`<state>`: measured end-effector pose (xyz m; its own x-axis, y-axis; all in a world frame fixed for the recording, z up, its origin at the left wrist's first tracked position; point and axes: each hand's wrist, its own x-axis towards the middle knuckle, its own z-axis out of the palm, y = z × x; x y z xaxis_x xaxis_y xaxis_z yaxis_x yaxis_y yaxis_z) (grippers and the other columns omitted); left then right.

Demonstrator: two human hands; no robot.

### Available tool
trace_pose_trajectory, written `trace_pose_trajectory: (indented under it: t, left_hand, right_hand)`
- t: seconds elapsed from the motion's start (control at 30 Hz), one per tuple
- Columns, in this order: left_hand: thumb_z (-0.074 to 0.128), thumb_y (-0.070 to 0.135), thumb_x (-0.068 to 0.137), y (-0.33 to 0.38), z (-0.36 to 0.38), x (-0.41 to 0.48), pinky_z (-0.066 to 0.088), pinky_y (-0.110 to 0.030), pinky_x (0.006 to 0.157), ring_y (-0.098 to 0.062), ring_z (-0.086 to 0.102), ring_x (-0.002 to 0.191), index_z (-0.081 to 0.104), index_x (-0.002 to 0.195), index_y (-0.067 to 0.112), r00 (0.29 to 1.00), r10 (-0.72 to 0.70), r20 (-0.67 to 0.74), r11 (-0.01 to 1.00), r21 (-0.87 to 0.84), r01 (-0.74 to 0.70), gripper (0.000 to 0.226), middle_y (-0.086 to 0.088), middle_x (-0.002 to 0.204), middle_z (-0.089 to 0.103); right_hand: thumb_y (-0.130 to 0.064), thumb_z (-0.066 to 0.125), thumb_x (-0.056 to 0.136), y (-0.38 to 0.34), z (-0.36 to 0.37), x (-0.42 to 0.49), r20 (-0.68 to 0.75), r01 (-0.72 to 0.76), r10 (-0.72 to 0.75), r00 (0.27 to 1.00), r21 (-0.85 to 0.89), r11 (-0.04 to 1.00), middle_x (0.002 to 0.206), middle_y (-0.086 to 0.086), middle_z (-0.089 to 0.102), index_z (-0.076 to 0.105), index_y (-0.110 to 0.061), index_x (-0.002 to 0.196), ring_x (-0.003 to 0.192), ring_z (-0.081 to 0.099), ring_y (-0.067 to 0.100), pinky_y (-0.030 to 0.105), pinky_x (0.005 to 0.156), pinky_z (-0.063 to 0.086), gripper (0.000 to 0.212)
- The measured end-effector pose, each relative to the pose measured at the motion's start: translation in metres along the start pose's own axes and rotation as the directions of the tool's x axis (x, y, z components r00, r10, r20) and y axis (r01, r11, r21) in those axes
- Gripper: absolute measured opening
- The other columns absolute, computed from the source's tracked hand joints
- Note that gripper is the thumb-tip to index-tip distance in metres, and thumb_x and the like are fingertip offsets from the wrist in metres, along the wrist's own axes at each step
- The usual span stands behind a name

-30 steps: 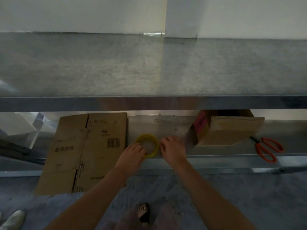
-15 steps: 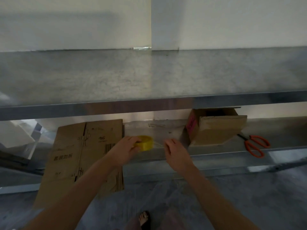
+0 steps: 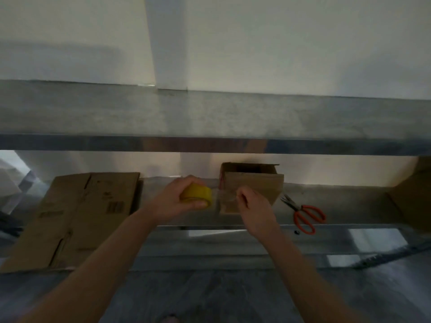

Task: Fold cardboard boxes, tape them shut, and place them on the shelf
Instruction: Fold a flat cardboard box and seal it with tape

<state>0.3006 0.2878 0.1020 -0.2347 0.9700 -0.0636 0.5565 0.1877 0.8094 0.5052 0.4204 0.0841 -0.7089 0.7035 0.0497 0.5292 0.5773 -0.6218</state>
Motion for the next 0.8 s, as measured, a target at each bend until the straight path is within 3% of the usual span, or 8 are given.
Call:
trace_pose_trajectory:
  t: [0.1,0.17,0.3,0.4,0.5,0.63,0.73,0.8]
  left_hand:
    - [0.070,0.036,0.085,0.035,0.019,0.010,0.043,-0.019,0.078,-0.002,0.052,0.099,0.051,0.109,0.049,0.996,0.025,-0.091,0.996,0.091,-0.017,0.034,0.023,0.110,0.054]
    - [0.071,0.035,0.083,0.052,0.031,0.018,0.047,-0.025,0.081,-0.005,0.055,0.096,0.055,0.113,0.043,0.983,0.021,-0.180,0.992,0.123,0.001,0.034,0.015,0.108,0.060]
    - [0.077,0.041,0.076,0.083,0.041,0.032,0.049,-0.022,0.069,-0.009,0.060,0.080,0.055,0.104,0.031,0.949,-0.039,-0.312,0.994,0.086,0.069,0.038,0.005,0.088,0.063]
    - [0.078,0.055,0.065,0.099,0.040,0.041,0.052,-0.027,0.074,-0.013,0.060,0.093,0.058,0.099,0.035,0.968,-0.057,-0.245,0.998,-0.033,0.050,0.044,0.008,0.099,0.063]
    - [0.076,0.064,0.061,0.114,0.040,0.057,0.049,-0.022,0.074,-0.013,0.058,0.098,0.060,0.103,0.035,0.973,-0.070,-0.221,0.997,-0.030,0.065,0.053,0.009,0.106,0.061]
    - [0.076,0.046,0.073,0.118,0.045,0.085,0.038,-0.006,0.070,-0.004,0.054,0.095,0.058,0.115,0.031,0.956,-0.119,-0.267,0.992,0.004,0.124,0.048,0.010,0.109,0.059]
    - [0.078,0.042,0.072,0.108,0.050,0.101,0.041,-0.005,0.078,0.003,0.058,0.095,0.058,0.125,0.025,0.953,-0.178,-0.244,0.981,-0.118,0.153,0.059,0.013,0.111,0.061]
    - [0.076,0.026,0.079,0.104,0.049,0.110,0.049,-0.006,0.075,0.010,0.064,0.079,0.064,0.111,0.023,0.952,-0.224,-0.209,0.958,-0.226,0.176,0.035,0.021,0.090,0.068]
  right_hand:
    - [-0.017,0.047,0.101,0.021,-0.036,-0.005,0.008,0.032,-0.032,0.999,0.021,0.999,0.078,-0.009,0.053,0.051,-0.021,0.088,0.069,0.052,0.004,0.014,0.061,0.035,0.014]
    - [-0.017,0.046,0.101,0.033,-0.056,-0.004,-0.002,0.038,-0.038,0.999,0.050,0.998,0.078,-0.005,0.054,0.052,-0.018,0.090,0.069,0.052,0.007,0.017,0.062,0.039,0.013]
    - [-0.016,0.047,0.101,0.051,-0.083,-0.001,-0.028,0.064,-0.062,0.998,0.062,0.996,0.078,-0.003,0.054,0.050,-0.018,0.088,0.071,0.054,0.012,0.021,0.064,0.043,0.013]
    - [-0.013,0.046,0.101,0.061,-0.102,0.005,-0.063,0.076,-0.070,0.996,0.105,0.992,0.077,-0.001,0.054,0.049,-0.015,0.087,0.067,0.050,0.011,0.022,0.061,0.040,0.014]
    - [-0.011,0.044,0.101,0.070,-0.113,0.014,-0.066,0.055,-0.047,0.997,0.128,0.990,0.078,0.007,0.058,0.050,-0.012,0.088,0.070,0.055,0.023,0.034,0.064,0.046,0.014]
    - [-0.015,0.041,0.102,0.081,-0.120,0.029,-0.028,-0.034,0.040,0.999,0.191,0.981,0.083,0.011,0.060,0.050,-0.013,0.089,0.078,0.061,0.032,0.047,0.075,0.056,0.016]
    - [-0.016,0.039,0.102,0.087,-0.121,0.045,-0.021,-0.070,0.074,0.997,0.162,0.984,0.083,0.010,0.059,0.050,-0.013,0.090,0.078,0.059,0.029,0.049,0.078,0.055,0.017]
    - [-0.016,0.039,0.102,0.089,-0.118,0.054,-0.003,-0.080,0.081,0.997,0.126,0.989,0.082,0.008,0.058,0.050,-0.013,0.089,0.077,0.058,0.025,0.044,0.076,0.056,0.017]
